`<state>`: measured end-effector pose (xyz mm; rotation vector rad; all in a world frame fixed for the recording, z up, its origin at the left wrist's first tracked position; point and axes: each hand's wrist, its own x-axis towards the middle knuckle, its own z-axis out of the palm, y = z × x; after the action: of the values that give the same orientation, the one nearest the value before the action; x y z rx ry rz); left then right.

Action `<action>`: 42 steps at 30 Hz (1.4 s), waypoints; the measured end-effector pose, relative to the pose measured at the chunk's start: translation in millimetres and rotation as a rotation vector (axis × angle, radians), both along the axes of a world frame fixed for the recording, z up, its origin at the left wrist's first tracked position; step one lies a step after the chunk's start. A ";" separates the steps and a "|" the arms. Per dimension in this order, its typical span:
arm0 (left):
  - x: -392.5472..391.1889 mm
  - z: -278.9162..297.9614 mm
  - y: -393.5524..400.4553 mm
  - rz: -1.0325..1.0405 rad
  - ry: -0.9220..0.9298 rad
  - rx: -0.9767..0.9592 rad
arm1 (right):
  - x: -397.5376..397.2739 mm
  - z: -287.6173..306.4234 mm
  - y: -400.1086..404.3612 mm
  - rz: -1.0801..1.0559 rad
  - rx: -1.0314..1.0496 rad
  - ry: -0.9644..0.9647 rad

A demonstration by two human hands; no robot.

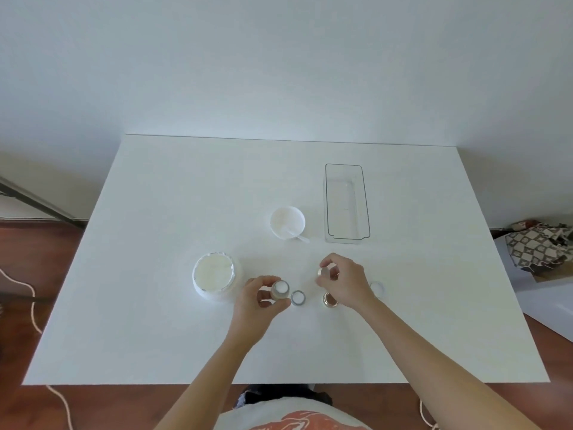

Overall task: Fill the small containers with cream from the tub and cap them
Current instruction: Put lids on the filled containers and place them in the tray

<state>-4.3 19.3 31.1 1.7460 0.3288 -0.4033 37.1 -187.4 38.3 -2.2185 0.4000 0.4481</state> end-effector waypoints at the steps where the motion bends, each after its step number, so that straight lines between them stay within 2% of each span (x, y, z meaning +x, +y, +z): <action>1: 0.3 4.3 -0.5 0.012 0.013 -0.058 | -2.5 7.0 -1.0 -0.065 0.086 -0.001; 6: 2.7 26.1 -4.4 0.028 0.001 -0.251 | -9.4 44.9 -2.3 -0.321 0.622 -0.018; 8: 4.3 34.9 -7.5 0.046 -0.015 -0.295 | -10.9 61.7 -0.8 -0.359 0.733 -0.028; 11: 6.7 47.5 -10.9 0.113 -0.041 -0.352 | -13.0 83.3 4.3 -0.312 0.771 -0.072; 18: 10.0 72.6 -15.6 0.044 -0.189 -0.291 | -14.3 120.1 13.8 -0.030 0.585 -0.182; 24: 12.4 78.9 -15.7 -0.017 -0.290 -0.216 | -6.7 137.1 14.4 0.174 0.401 -0.132; 35: 15.7 85.7 -12.1 -0.031 -0.338 -0.138 | 2.6 144.7 20.1 0.265 0.234 -0.146; 40: 14.6 85.2 -8.6 -0.061 -0.356 -0.117 | 4.3 137.4 24.1 0.317 -0.010 -0.175; 42: 14.1 84.9 -7.6 -0.058 -0.354 -0.111 | 3.6 135.7 22.4 0.346 -0.045 -0.177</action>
<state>9.8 11.7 116.0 1.6833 0.0015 -0.1450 40.7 -165.0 174.0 -2.3557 -0.0715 0.4209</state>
